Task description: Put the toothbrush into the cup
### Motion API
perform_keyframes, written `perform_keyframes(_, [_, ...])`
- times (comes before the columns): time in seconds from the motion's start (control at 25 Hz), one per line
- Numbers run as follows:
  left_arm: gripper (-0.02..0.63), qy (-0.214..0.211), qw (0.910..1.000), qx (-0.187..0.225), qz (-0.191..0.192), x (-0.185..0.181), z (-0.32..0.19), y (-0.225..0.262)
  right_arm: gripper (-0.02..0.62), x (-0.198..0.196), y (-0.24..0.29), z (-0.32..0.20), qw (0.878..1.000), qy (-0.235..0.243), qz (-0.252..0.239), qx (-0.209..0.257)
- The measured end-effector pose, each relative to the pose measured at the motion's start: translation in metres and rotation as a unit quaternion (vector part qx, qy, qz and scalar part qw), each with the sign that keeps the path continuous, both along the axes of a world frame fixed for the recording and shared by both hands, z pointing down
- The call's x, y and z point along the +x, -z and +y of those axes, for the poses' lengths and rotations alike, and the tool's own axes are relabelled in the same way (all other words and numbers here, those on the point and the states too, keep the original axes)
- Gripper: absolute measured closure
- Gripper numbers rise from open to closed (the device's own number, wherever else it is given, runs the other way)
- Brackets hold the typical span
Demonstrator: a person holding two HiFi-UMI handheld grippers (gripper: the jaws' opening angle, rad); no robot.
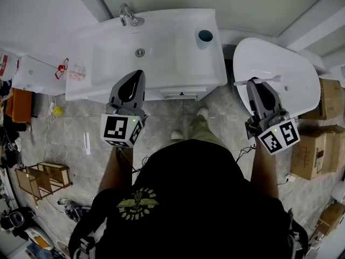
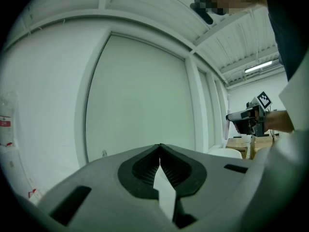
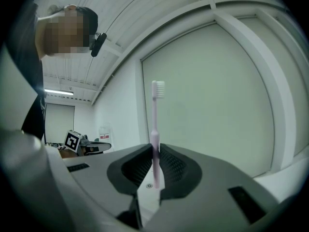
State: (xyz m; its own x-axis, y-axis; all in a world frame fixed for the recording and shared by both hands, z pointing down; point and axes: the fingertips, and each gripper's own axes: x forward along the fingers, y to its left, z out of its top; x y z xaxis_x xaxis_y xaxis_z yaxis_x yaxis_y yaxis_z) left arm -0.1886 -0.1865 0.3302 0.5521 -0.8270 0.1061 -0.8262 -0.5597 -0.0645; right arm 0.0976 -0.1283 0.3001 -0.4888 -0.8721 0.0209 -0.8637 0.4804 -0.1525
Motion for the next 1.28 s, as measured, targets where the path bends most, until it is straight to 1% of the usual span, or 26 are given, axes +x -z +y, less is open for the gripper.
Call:
perform_keyframes(0.48, [0.595, -0.016, 0.9998, -0.012, -0.002, 0.033, -0.025, -0.011, 0.546, 0.03, -0.011, -0.017, 1.0, -0.014, -0.004, -0.013])
perform_keyframes(0.72, [0.594, -0.015, 0.9997, -0.021, -0.003, 0.044, -0.046, -0.017, 0.546, 0.04, -0.017, -0.042, 1.0, -0.015, -0.006, -0.024])
perform_keyframes(1.04, [0.595, 0.008, 0.9998, -0.019, -0.003, 0.047, -0.09, -0.011, 0.546, 0.041, -0.013, -0.1, 1.0, 0.017, -0.004, -0.024])
perform_keyframes(1.28, [0.595, 0.03, 0.9994, -0.016, -0.007, 0.061, -0.121, -0.007, 0.546, 0.053, -0.011, -0.147, 0.999, 0.045, -0.006, -0.02])
